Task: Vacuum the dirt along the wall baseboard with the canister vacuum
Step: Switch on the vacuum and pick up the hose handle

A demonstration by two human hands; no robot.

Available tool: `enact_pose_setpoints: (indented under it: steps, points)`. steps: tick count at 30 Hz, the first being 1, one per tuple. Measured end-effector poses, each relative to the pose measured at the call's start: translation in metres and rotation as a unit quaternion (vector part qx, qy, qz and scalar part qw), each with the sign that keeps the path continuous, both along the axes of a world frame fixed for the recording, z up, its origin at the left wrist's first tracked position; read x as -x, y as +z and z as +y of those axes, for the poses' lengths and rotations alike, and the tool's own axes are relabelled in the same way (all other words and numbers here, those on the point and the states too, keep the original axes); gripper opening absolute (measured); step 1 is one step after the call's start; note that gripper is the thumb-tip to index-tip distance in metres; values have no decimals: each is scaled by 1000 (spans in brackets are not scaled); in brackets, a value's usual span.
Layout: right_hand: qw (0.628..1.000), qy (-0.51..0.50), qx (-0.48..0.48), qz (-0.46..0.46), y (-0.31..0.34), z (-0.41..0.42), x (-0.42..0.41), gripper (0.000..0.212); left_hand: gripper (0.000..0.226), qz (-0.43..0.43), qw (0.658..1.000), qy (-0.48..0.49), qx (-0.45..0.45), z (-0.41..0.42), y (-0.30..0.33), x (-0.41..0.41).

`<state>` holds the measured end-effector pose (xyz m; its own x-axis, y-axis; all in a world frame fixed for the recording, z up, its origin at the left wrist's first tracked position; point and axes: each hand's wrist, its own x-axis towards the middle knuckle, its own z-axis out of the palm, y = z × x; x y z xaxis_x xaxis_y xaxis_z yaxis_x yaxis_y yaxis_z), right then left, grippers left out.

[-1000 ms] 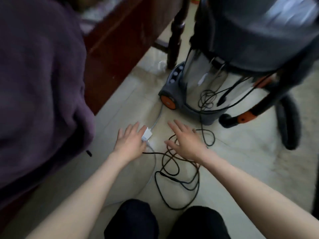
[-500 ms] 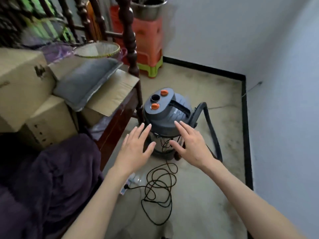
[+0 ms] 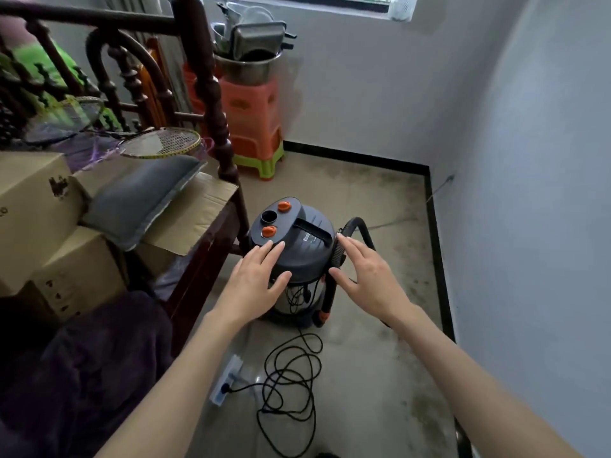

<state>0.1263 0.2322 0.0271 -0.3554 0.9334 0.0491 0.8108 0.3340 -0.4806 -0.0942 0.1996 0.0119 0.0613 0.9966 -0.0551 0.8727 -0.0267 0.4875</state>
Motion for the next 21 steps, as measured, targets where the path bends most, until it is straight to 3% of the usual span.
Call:
enact_pose_setpoints:
  steps: [9,21]
  points:
    - [1000,20,17,8,-16,71,-14,64,61,12,999,15,26,55,-16,-18]
    - [986,133,82,-53,-48,238,-83,62,61,-30,978,131,158,168,-75,-97]
